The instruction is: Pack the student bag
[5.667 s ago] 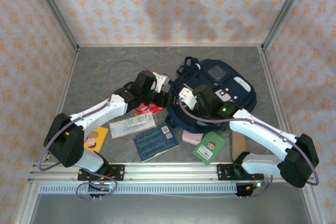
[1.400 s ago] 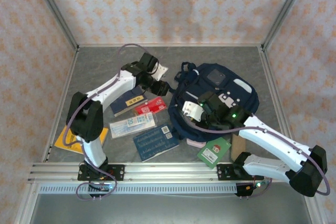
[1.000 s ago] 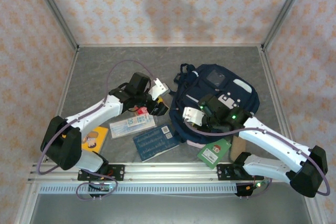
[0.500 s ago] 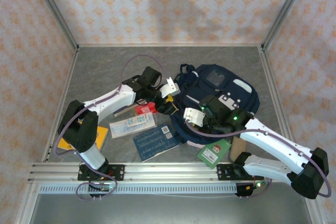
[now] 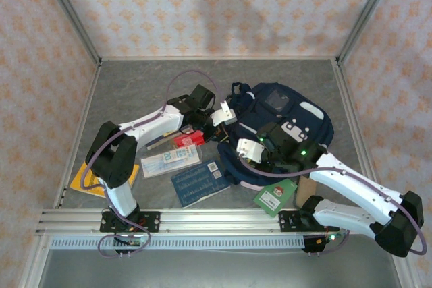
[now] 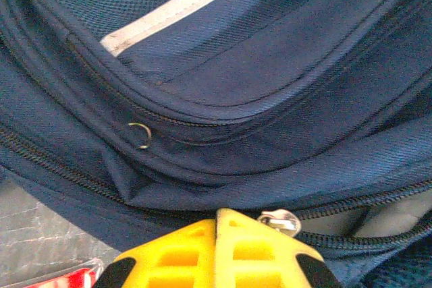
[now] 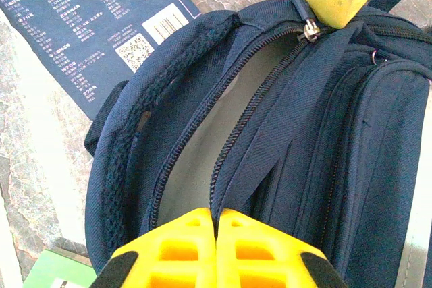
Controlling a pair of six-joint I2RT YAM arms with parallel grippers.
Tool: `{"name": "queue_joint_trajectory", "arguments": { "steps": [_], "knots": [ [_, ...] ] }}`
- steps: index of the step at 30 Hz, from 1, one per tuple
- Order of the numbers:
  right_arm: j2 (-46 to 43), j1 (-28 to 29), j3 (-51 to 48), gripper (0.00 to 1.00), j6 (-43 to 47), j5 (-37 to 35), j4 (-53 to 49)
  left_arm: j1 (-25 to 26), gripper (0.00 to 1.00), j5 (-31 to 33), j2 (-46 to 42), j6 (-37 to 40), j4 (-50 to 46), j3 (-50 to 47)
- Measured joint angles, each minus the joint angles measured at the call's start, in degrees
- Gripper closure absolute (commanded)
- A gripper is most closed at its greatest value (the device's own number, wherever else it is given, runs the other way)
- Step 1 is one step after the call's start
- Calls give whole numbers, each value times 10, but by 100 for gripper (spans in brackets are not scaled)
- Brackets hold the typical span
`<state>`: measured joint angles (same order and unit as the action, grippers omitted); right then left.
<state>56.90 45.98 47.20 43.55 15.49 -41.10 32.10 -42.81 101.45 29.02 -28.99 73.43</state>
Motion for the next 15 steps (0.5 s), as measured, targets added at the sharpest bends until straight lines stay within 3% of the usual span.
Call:
{"name": "queue_joint_trajectory", "arguments": {
  "steps": [10,12,15],
  "knots": [
    [-7,0,-5,100,-30,-11,10,-23,99,91,12,-37,62,18],
    [-5,0,-7,100,-50,-23,22,-28,83,122,11,-78,90,18],
    [27,-2,-6,100,-83,-48,55,-37,82,181,8,-163,122,18]
  ]
}}
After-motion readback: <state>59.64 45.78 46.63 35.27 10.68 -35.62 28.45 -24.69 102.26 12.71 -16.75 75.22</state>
